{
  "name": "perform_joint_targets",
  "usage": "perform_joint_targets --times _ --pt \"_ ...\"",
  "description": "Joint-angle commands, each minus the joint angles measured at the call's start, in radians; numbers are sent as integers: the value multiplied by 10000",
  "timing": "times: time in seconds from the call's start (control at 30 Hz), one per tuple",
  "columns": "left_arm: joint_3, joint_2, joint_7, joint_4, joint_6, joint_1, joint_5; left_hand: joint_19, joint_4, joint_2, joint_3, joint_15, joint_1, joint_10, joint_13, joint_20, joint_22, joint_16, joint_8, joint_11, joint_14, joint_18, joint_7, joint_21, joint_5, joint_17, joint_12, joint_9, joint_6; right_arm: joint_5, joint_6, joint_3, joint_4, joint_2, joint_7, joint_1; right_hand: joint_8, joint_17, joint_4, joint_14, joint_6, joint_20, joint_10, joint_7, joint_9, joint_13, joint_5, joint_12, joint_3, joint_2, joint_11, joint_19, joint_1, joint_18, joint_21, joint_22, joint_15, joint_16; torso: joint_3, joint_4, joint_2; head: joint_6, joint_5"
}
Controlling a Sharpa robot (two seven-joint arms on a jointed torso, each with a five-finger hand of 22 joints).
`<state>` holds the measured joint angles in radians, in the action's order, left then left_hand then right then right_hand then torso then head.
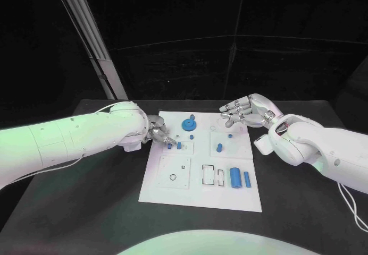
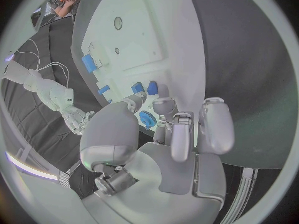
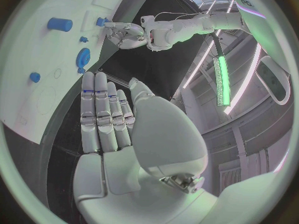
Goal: Assemble the parts on the task board
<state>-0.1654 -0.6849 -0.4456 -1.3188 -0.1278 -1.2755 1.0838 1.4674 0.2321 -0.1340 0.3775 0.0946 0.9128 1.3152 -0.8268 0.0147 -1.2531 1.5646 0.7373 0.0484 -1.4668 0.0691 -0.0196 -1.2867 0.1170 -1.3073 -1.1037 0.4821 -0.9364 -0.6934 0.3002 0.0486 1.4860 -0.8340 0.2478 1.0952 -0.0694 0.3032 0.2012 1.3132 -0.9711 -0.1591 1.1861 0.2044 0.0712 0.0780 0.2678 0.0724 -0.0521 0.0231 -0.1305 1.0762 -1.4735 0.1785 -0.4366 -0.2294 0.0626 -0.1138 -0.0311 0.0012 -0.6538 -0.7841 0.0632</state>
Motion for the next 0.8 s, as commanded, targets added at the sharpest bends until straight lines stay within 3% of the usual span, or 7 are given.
perform_joint_targets --times 0.03,0.2,0.27,0.37,0.53,0.63,0.8 --pt "5 -66 414 -104 829 -8 29 107 71 76 -158 99 -63 42 -22 -90 -10 62 -58 0 -1040 41 -3 -55 10 -2635 -62 -18 -89 34 -61 5 7 8 35 17 29 -13 17 -18 58 -61 -42 -4 17 -8 63 56 -18 -25 6 18 53 32 40 9 11 63 0 -2 -6 16 5" --pt "7 -231 778 -208 1751 -7 -262 52 245 122 -503 80 44 -204 400 -89 151 62 -179 -44 -1040 77 -65 112 25 -2635 243 -67 109 34 -44 5 7 -9 17 17 29 -13 26 -17 62 -63 -45 -3 17 -13 64 60 -15 -27 5 21 70 31 49 15 14 70 -3 9 1 26 -11" --pt "9 -302 1001 -222 2158 -7 -537 -166 313 160 -706 -27 283 -871 1503 -20 713 -2 -403 -193 -1005 191 -231 660 40 -2501 1057 -161 518 34 -29 5 10 -16 21 16 29 -13 26 -17 62 -63 -45 -3 17 -13 64 60 -15 -27 5 21 70 31 49 15 14 70 -6 -1 1 28 -16" --pt "11 -379 1315 -231 2501 -8 -782 -303 380 163 -878 -119 468 -1211 2001 61 1055 -132 -608 -312 -937 261 -375 1011 45 -2246 1422 -275 837 34 -7 5 13 -26 34 16 29 -13 26 -17 62 -63 -45 -3 17 -13 64 60 -15 -27 5 21 70 31 49 15 14 70 -4 -8 2 31 -34" --pt "11 -435 2573 -209 3137 -11 -1533 -1135 438 210 -1149 -377 1166 -2076 2708 303 3084 -1025 -946 -605 -497 671 -696 3090 67 -763 2103 -543 1363 34 21 5 9 -43 43 16 29 -13 26 -17 62 -63 -45 -3 17 -13 64 60 -15 -27 5 21 70 31 49 15 14 70 -7 -12 -2 47 -60" --pt "9 -365 3783 -152 3676 -14 -1810 -2188 -204 252 -854 -464 2373 -2610 2951 414 5417 -2459 -999 -705 268 1129 -802 5548 84 1259 2468 -641 1499 34 34 5 4 -43 47 16 29 -13 26 -17 62 -63 -45 -3 17 -13 64 60 -15 -27 5 21 70 31 49 15 14 70 -5 -6 -6 67 -105" --pt "5 -58 5346 -26 4290 -16 -1241 -2588 -1425 -48 -108 -737 4266 -3445 3953 601 6116 -4814 -1826 -1009 1415 1127 -1218 6591 41 3876 3878 -1303 1623 34 51 5 -9 -22 66 16 28 -13 24 -15 62 -63 -46 -5 18 -18 69 65 -23 -35 7 26 67 33 57 20 12 76 10 -20 -19 121 -163"
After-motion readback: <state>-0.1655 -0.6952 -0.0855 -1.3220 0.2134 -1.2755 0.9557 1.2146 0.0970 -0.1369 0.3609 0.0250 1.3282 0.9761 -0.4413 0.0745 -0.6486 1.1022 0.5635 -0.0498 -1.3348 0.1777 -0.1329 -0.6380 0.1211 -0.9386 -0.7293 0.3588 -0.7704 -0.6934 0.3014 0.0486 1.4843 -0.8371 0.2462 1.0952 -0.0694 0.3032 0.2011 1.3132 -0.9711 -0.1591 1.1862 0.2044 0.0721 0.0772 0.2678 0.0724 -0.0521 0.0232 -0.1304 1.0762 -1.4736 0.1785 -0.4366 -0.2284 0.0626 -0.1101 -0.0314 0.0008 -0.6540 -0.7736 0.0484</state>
